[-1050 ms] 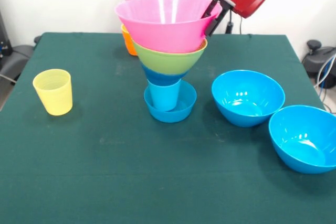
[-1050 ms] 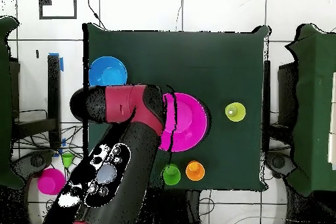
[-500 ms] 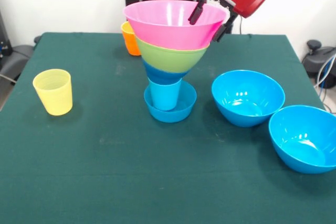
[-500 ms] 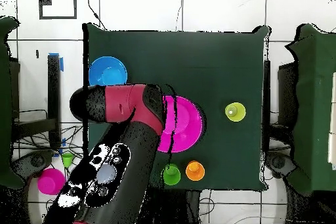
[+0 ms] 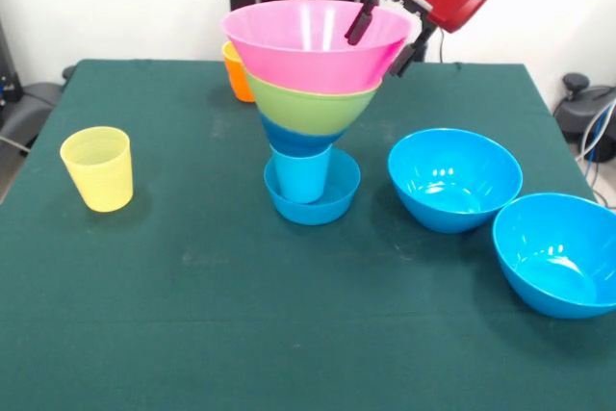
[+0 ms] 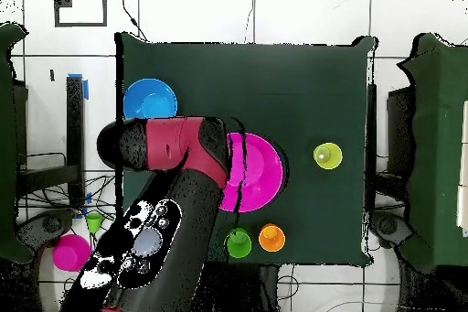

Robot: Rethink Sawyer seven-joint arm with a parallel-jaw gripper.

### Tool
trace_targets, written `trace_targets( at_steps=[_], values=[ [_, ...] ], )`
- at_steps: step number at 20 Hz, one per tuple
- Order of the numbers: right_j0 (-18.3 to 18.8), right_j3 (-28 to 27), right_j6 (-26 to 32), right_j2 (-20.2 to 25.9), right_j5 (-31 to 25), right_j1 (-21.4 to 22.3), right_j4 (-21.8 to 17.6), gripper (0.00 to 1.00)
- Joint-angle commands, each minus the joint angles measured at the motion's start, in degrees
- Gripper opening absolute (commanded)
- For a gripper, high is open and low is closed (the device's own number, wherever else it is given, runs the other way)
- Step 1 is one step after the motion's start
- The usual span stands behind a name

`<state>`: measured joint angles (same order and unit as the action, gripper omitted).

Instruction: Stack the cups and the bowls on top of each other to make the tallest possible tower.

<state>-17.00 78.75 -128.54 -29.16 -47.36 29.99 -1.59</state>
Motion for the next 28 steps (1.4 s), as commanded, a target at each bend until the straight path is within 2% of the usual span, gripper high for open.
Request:
trace_targets(
  at_steps=[1, 9, 13, 24, 28],
  values=[
    [0.50, -2.20, -6.32, 3.42, -4.06, -0.09, 0.49, 1.00],
    [0.96, -2.73, -3.85, 3.22, -6.75, 2.08, 0.01, 1.00],
    [1.91, -4.73, -1.78, 2.88, -8.87, 3.40, -0.61, 1.00],
    [4.29, -5.82, 3.16, 3.12, -11.28, 7.32, -3.19, 1.00],
    [5.86, -6.11, 5.35, 3.17, -9.72, 8.15, -4.94, 1.00]
  ],
)
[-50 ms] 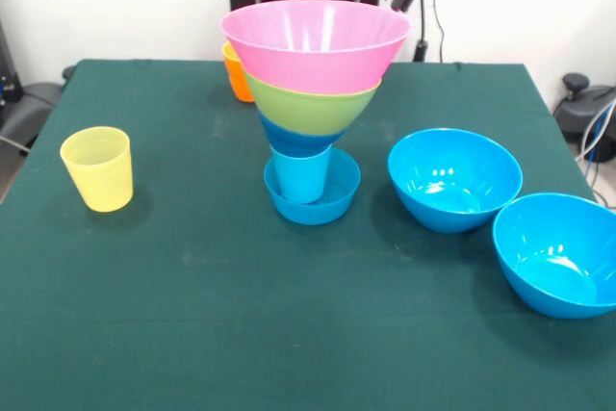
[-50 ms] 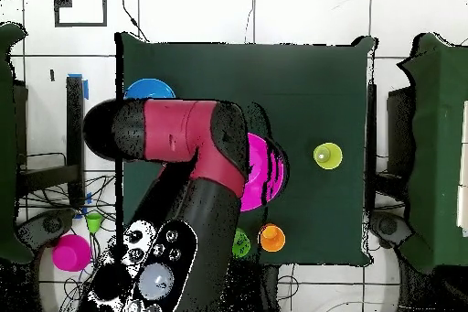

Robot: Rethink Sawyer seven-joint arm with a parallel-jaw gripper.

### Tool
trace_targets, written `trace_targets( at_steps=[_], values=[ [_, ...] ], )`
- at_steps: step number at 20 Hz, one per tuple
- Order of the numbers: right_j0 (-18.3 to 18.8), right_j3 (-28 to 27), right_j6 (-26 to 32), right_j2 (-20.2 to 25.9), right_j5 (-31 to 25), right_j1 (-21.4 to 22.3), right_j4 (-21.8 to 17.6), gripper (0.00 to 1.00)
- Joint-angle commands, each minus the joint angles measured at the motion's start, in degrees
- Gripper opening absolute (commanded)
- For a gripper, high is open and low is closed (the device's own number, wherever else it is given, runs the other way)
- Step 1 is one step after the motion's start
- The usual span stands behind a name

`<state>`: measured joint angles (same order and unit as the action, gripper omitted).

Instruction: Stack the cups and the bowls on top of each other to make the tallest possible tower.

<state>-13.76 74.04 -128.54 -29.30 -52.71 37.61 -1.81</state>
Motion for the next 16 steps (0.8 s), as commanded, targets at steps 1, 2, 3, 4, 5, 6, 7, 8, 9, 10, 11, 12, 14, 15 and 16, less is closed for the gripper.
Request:
trace_targets(
  at_steps=[1, 2, 3, 4, 5, 6, 7, 8, 9, 10, 11, 12, 14, 15, 16],
  values=[
    [3.22, -1.28, 6.06, 3.39, -3.42, 0.60, -5.26, 1.00],
    [3.91, -0.77, 6.76, 3.55, -2.01, 0.74, -5.85, 1.00],
    [4.72, -0.65, 7.52, 3.74, -0.74, 0.72, -6.48, 1.00],
    [5.63, -0.77, 8.38, 4.07, 0.53, 0.57, -7.11, 1.00],
    [6.62, -0.70, 9.20, 4.61, 1.93, 0.46, -7.62, 1.00],
    [7.58, -0.72, 9.87, 5.17, 3.27, 0.32, -8.15, 1.00],
    [8.53, -0.75, 10.54, 5.74, 4.61, 0.17, -8.68, 1.00],
    [9.27, -0.71, 10.95, 6.23, 5.71, 0.07, -9.23, 1.00],
    [9.91, -0.69, 11.19, 6.67, 6.65, -0.01, -9.75, 1.00],
    [10.55, -0.67, 11.43, 7.12, 7.59, -0.09, -10.27, 1.00],
    [11.15, -0.70, 11.64, 7.58, 8.36, -0.14, -10.72, 1.00],
    [11.75, -0.40, 11.84, 8.11, 9.21, -0.08, -11.08, 1.00],
    [12.81, -0.06, 12.16, 9.06, 10.49, 0.01, -11.71, 1.00],
    [13.17, 0.30, 12.04, 9.37, 11.38, 0.15, -12.12, 1.00],
    [13.69, 0.50, 11.97, 9.82, 12.10, 0.14, -12.41, 1.00]
  ],
)
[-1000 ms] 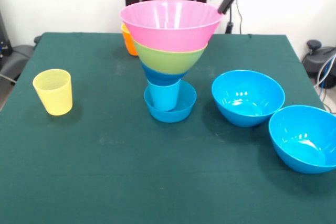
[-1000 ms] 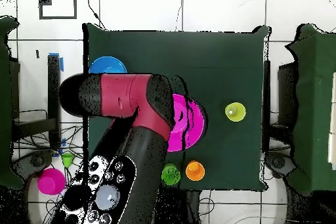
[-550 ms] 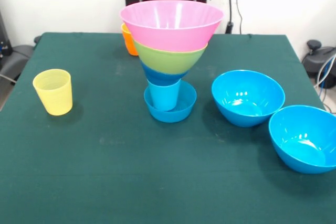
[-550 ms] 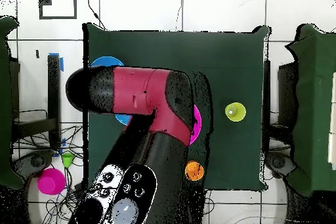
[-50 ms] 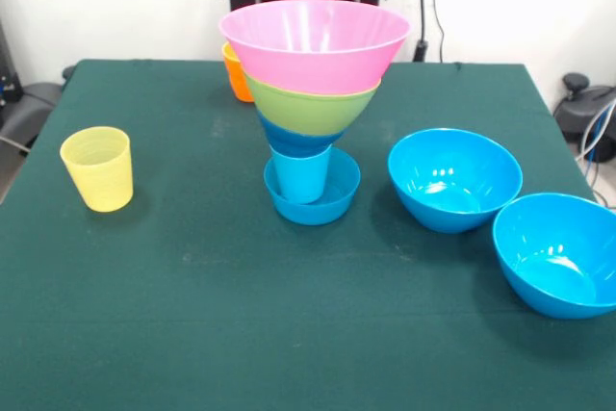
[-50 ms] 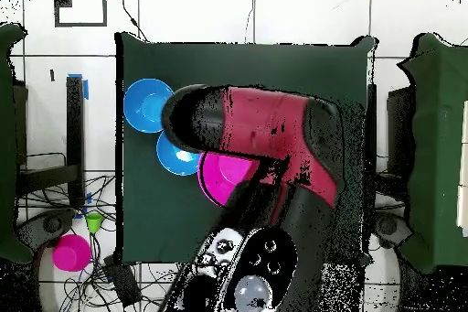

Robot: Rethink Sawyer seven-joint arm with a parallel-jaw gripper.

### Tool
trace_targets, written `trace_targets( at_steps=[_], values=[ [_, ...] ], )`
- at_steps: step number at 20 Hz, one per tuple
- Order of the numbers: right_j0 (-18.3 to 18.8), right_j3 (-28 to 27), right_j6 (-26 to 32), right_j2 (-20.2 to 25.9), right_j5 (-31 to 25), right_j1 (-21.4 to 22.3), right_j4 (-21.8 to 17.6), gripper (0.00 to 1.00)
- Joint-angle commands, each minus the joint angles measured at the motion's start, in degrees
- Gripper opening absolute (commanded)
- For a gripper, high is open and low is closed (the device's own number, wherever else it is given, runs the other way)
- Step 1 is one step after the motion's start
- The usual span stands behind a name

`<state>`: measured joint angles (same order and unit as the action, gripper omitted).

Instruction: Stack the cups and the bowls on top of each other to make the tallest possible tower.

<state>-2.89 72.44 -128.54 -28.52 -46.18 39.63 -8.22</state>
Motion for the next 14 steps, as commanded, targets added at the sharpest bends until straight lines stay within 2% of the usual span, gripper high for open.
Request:
trace_targets(
  at_steps=[1, 7, 14],
  values=[
    [3.33, 2.30, 11.90, 9.48, 6.30, -1.89, -6.29, 1.00],
    [7.22, 4.66, 10.96, 13.44, 11.96, -2.66, -7.07, 1.00],
    [8.98, 7.44, 6.74, 15.51, 13.33, -3.91, -6.15, 1.00]
  ],
)
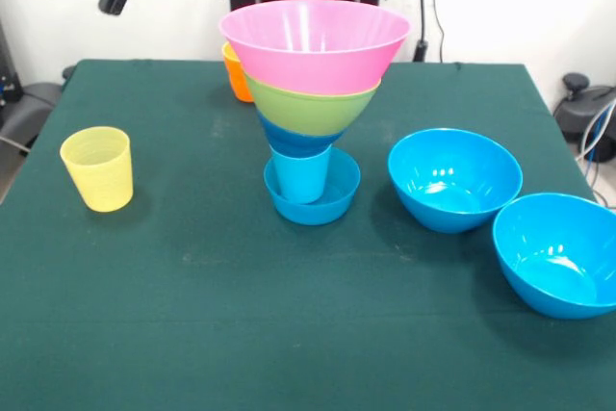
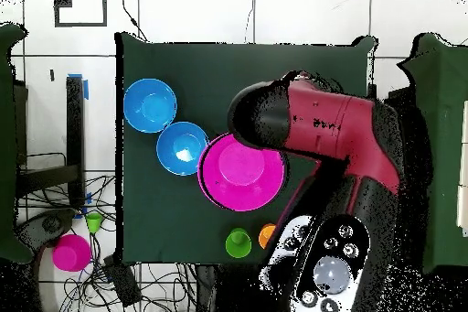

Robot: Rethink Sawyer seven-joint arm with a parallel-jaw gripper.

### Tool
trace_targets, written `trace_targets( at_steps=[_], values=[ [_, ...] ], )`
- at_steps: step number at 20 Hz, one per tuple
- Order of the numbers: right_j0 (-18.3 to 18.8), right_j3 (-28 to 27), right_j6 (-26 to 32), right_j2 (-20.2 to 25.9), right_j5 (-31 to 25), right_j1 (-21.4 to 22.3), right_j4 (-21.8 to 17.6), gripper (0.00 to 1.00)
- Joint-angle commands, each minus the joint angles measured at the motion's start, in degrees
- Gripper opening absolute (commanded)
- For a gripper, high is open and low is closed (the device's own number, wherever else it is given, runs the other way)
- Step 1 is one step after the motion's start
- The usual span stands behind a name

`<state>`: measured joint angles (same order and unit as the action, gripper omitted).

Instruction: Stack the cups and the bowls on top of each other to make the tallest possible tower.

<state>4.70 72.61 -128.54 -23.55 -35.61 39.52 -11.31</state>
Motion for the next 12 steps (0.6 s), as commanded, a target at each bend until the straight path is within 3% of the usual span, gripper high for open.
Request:
trace_targets(
  at_steps=[1, 12],
  values=[
    [1.75, 7.42, 6.22, 10.97, 2.29, -4.09, -2.45, 1.00],
    [6.60, 10.67, 3.08, 16.70, 1.56, -5.58, 1.42, 1.00]
  ],
)
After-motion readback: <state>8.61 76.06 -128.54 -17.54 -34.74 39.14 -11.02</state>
